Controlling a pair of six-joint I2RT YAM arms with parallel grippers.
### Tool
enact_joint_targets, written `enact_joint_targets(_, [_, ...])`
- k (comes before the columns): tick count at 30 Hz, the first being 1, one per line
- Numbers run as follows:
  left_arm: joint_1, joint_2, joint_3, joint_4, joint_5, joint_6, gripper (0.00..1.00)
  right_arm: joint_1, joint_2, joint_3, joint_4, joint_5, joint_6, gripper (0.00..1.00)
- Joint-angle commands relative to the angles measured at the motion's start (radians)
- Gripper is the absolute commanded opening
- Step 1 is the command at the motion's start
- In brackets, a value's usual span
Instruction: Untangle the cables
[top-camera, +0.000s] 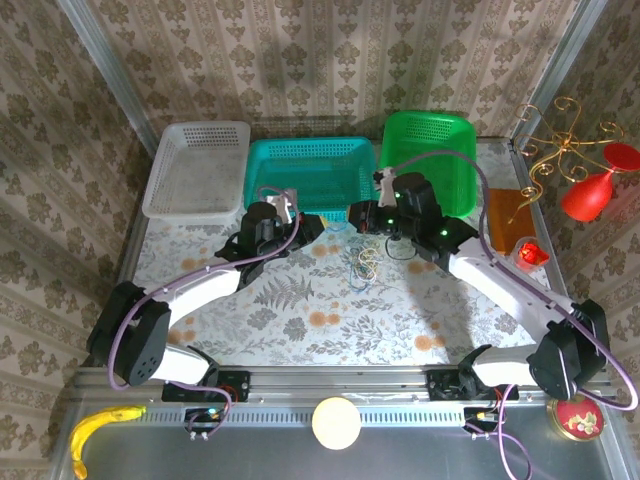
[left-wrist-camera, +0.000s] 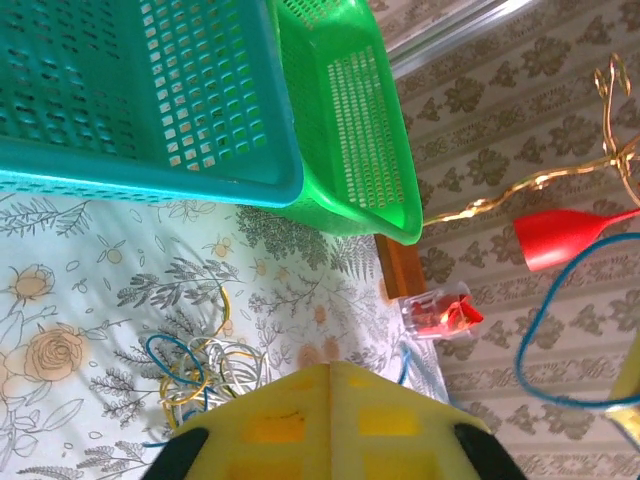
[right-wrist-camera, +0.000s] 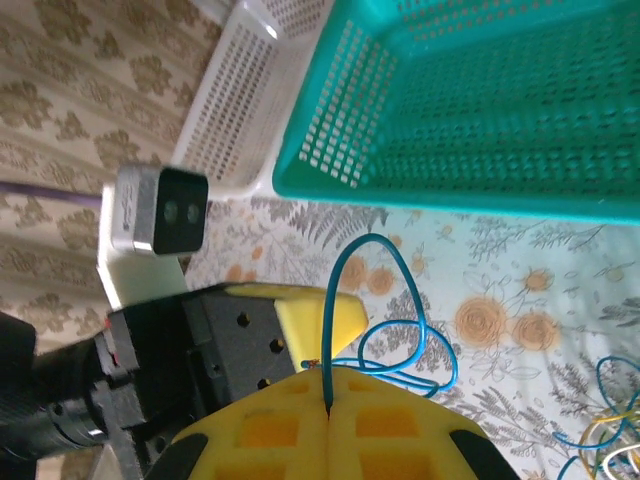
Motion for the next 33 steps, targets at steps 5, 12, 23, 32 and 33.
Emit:
enact_joint_targets(5, [0.0, -0.019, -0.052, 0.052, -0.032, 0.014, 0.0, -0.058, -0.081, -0.032, 0.027, 0.001, 0.029, 0.0])
enact_joint_targets(12, [0.028, -0.096, -0.044, -0.008, -0.041, 0.035, 0.16, -0.079, -0.08, -0.053, 0.071, -0.1, -0.077, 0.0])
enact_joint_targets(23, [0.044, -0.181, 0.192, -0.175, 0.027, 0.031, 0.5, -0.105, -0.063, -0.094, 0.12, -0.24, -0.182, 0.0])
enact_joint_targets(32, [-0.038, -0.034, 0.236, 0.033, 0.063, -0.111, 0.56, -0.105, -0.044, -0.117, 0.187, -0.287, -0.166, 0.0])
enact_joint_targets(33, [-0.041, -0.026, 0.232, 0.043, 0.06, -0.114, 0.56, -0.106, -0.047, -0.122, 0.194, -0.297, -0.166, 0.0])
